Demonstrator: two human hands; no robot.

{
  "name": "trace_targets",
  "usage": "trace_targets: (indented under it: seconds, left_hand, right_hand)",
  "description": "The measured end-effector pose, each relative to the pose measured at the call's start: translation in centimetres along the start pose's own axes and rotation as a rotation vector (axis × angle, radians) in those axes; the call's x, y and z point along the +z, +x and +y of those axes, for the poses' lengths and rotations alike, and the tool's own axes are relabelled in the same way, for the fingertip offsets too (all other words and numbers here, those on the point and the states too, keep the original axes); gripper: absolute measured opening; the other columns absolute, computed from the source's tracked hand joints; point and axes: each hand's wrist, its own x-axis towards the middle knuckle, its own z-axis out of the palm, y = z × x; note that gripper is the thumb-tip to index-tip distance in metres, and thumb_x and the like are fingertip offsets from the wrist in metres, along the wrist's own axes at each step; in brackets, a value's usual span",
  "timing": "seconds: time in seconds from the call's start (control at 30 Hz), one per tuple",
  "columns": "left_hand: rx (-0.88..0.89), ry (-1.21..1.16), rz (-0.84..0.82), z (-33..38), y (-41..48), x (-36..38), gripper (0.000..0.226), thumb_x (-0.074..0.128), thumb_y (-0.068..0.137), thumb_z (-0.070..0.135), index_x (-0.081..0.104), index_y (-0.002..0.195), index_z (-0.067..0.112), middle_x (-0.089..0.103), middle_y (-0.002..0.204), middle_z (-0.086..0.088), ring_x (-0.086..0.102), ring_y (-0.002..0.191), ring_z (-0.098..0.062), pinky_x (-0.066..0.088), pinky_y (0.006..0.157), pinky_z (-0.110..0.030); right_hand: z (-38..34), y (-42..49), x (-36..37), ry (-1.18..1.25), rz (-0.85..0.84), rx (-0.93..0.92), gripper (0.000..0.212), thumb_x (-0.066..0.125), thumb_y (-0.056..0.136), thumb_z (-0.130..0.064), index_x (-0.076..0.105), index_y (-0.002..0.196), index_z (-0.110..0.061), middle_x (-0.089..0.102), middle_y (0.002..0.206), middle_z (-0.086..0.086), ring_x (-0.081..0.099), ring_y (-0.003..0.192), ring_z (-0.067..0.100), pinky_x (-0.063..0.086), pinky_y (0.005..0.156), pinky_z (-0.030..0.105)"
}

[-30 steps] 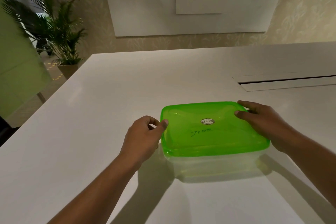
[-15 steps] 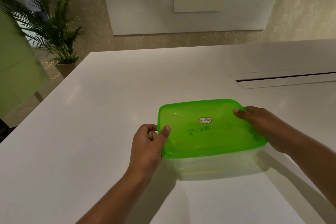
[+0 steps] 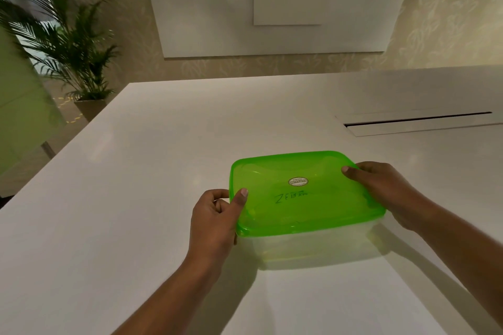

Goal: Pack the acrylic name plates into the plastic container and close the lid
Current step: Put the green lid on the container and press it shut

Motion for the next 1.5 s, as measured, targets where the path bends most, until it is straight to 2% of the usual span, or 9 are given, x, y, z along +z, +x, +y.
trace_targets:
  seconds: [0.17, 0.23, 0.37, 0.47, 0.67, 0.8, 1.0, 1.37, 1.5]
  left_hand:
    - [-0.003, 0.026, 0.009, 0.0, 0.1, -0.3, 0.025, 0.074, 0.084, 0.034, 0.065, 0.092, 0.012, 0.043, 0.048, 0.009, 0.044, 0.043, -0.009, 0.040, 0.034, -0.023]
    - [-0.004, 0.035, 0.012, 0.1, 0.2, -0.3, 0.024, 0.073, 0.085, 0.031, 0.065, 0.091, 0.010, 0.043, 0.053, 0.004, 0.045, 0.048, -0.012, 0.040, 0.034, -0.022]
    - [-0.015, 0.024, 0.021, 0.1, 0.2, -0.2, 0.022, 0.071, 0.088, 0.028, 0.065, 0.092, 0.007, 0.043, 0.063, -0.006, 0.042, 0.052, -0.016, 0.037, 0.034, -0.022]
    - [-0.028, 0.013, 0.039, 0.0, -0.1, 0.0, 0.022, 0.070, 0.089, 0.027, 0.065, 0.091, 0.006, 0.045, 0.067, -0.008, 0.041, 0.051, -0.014, 0.036, 0.035, -0.022]
    - [-0.032, -0.012, 0.055, 0.1, -0.4, 0.1, 0.023, 0.068, 0.090, 0.026, 0.064, 0.093, 0.003, 0.046, 0.072, -0.012, 0.042, 0.052, -0.015, 0.035, 0.034, -0.020]
    - [-0.018, -0.012, 0.080, 0.0, -0.7, 0.0, 0.021, 0.068, 0.090, 0.028, 0.064, 0.091, 0.008, 0.047, 0.070, -0.009, 0.042, 0.055, -0.015, 0.037, 0.037, -0.023]
    - [0.008, -0.005, 0.102, -0.2, -0.8, -0.1, 0.020, 0.067, 0.091, 0.029, 0.062, 0.092, 0.010, 0.047, 0.048, 0.014, 0.041, 0.042, -0.005, 0.039, 0.039, -0.025]
    - [-0.024, 0.044, 0.041, 0.1, -0.2, -2.3, 0.023, 0.072, 0.086, 0.030, 0.066, 0.089, 0.008, 0.050, 0.066, -0.011, 0.045, 0.040, -0.008, 0.039, 0.033, -0.023]
    - [-0.106, 0.137, -0.065, 1.1, 1.0, -3.9, 0.025, 0.073, 0.083, 0.035, 0.070, 0.086, 0.010, 0.060, 0.069, -0.011, 0.054, 0.049, -0.017, 0.047, 0.046, -0.031]
  right_hand:
    - [0.5, -2.8, -0.2, -0.073, 0.033, 0.197, 0.046, 0.063, 0.081, -0.055, 0.063, 0.084, -0.009, 0.060, 0.074, 0.009, 0.057, 0.063, 0.024, 0.045, 0.053, 0.028]
    - [0.9, -4.2, -0.2, -0.077, 0.070, 0.200, 0.045, 0.063, 0.081, -0.055, 0.062, 0.085, -0.011, 0.058, 0.074, 0.010, 0.055, 0.060, 0.024, 0.045, 0.050, 0.028]
    - [1.7, -6.3, -0.2, 0.014, 0.124, 0.161, 0.041, 0.068, 0.079, -0.050, 0.060, 0.083, -0.010, 0.050, 0.052, 0.006, 0.047, 0.035, 0.016, 0.042, 0.039, 0.026]
    - [2.4, -7.3, 0.2, 0.094, 0.135, 0.163, 0.052, 0.067, 0.076, -0.055, 0.056, 0.084, -0.006, 0.048, 0.039, 0.001, 0.046, 0.034, 0.017, 0.039, 0.039, 0.026]
    - [2.3, -7.4, 0.4, 0.216, 0.133, 0.131, 0.087, 0.067, 0.051, -0.068, 0.049, 0.090, 0.008, 0.042, 0.053, 0.008, 0.040, 0.039, 0.016, 0.034, 0.041, 0.027]
    - [2.2, -6.6, 0.6, 0.219, 0.131, 0.086, 0.077, 0.068, 0.048, -0.069, 0.051, 0.083, -0.002, 0.039, 0.055, 0.007, 0.038, 0.038, 0.015, 0.032, 0.041, 0.027]
    - [1.6, -5.6, 0.7, 0.224, 0.084, 0.059, 0.071, 0.068, 0.051, -0.066, 0.050, 0.083, -0.006, 0.035, 0.055, 0.005, 0.034, 0.039, 0.014, 0.031, 0.038, 0.024]
    - [2.1, -6.0, 1.1, 0.163, -0.016, 0.111, 0.074, 0.064, 0.054, -0.071, 0.055, 0.087, -0.006, 0.050, 0.049, 0.002, 0.048, 0.040, 0.016, 0.043, 0.044, 0.029]
    - [1.2, -4.5, 0.5, 0.056, -0.100, 0.140, 0.053, 0.060, 0.076, -0.064, 0.056, 0.078, -0.011, 0.053, 0.050, -0.002, 0.052, 0.041, 0.013, 0.047, 0.047, 0.026]
